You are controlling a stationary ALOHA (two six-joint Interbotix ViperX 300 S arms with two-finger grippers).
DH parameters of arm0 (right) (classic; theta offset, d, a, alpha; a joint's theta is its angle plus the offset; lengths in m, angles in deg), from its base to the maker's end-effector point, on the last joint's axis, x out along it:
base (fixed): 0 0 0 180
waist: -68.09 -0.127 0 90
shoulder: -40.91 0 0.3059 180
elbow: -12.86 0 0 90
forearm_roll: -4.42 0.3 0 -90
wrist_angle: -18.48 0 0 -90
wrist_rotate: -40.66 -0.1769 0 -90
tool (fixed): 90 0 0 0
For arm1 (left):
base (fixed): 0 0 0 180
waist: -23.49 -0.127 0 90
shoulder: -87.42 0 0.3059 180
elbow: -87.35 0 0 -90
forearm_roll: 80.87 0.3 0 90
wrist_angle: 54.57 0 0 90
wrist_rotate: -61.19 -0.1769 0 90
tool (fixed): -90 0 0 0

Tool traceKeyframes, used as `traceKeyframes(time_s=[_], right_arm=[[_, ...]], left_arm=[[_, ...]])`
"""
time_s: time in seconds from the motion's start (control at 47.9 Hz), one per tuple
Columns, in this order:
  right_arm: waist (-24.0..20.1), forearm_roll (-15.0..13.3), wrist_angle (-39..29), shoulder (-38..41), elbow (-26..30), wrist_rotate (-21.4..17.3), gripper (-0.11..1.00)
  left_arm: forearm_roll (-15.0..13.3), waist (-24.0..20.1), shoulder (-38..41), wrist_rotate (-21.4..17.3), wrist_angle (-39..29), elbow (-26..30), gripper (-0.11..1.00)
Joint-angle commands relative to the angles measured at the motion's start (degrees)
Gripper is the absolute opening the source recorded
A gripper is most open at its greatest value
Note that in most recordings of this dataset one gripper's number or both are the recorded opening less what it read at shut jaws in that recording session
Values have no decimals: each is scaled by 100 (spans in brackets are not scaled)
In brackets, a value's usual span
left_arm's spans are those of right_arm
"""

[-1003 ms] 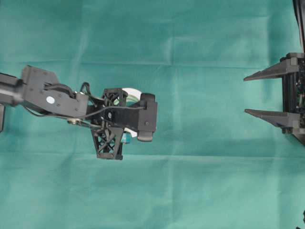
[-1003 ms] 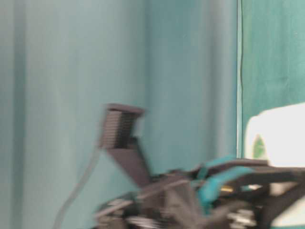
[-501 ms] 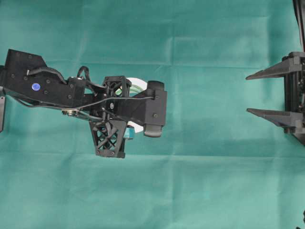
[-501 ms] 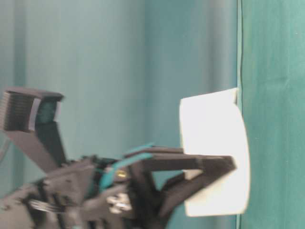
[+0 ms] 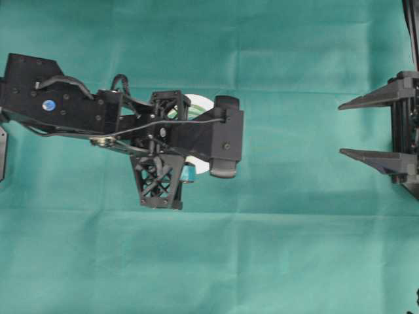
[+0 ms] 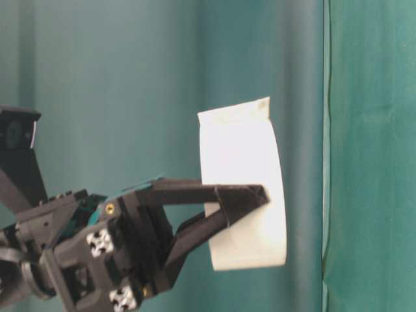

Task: Peel off the duct tape with your right arm.
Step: 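Close the left gripper on the roll wall and lift it upright, then move the right gripper toward the roll's loose tape end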

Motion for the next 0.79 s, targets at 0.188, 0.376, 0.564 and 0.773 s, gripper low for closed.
traceKeyframes(time_s=[0.188,0.376,0.564,0.773], right_arm=[[9,0,79,448,308,-105,71],[0,0,229,1055,492,-141,71],[-26,0,360,1688,800,-185,71],[-53,0,483,2452,1204,-185,71]], left_arm=[[26,-62,53,-26,26,378,20],[35,-79,70,-26,62,378,20],[35,-97,70,-35,158,387,20],[35,-141,88,-35,229,387,20]])
